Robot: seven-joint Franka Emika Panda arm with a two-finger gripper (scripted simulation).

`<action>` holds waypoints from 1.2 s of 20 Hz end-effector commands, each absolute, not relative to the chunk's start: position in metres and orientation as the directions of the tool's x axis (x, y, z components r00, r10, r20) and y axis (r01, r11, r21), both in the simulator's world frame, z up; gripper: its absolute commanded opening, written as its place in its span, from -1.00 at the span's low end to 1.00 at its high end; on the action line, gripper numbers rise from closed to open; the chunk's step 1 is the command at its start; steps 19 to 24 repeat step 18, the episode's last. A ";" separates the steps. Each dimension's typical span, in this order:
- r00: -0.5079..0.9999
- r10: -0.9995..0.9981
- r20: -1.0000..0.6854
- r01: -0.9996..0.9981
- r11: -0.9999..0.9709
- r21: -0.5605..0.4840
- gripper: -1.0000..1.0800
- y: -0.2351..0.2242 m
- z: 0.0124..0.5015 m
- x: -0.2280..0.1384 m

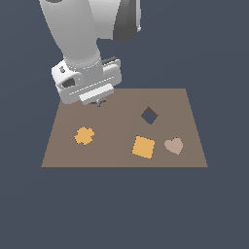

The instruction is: Insert a designated object into the corresponding slot on a board.

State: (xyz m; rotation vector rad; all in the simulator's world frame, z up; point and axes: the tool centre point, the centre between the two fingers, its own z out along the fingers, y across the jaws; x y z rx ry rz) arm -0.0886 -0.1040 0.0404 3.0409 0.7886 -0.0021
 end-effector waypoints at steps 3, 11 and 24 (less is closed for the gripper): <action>0.874 0.485 -0.001 0.485 -0.874 0.000 -1.00 -0.104 0.039 -0.089; 0.876 0.483 -0.001 0.483 -0.876 0.000 0.92 -0.104 0.031 -0.090; 0.876 0.483 -0.001 0.483 -0.876 0.000 0.92 -0.104 0.031 -0.090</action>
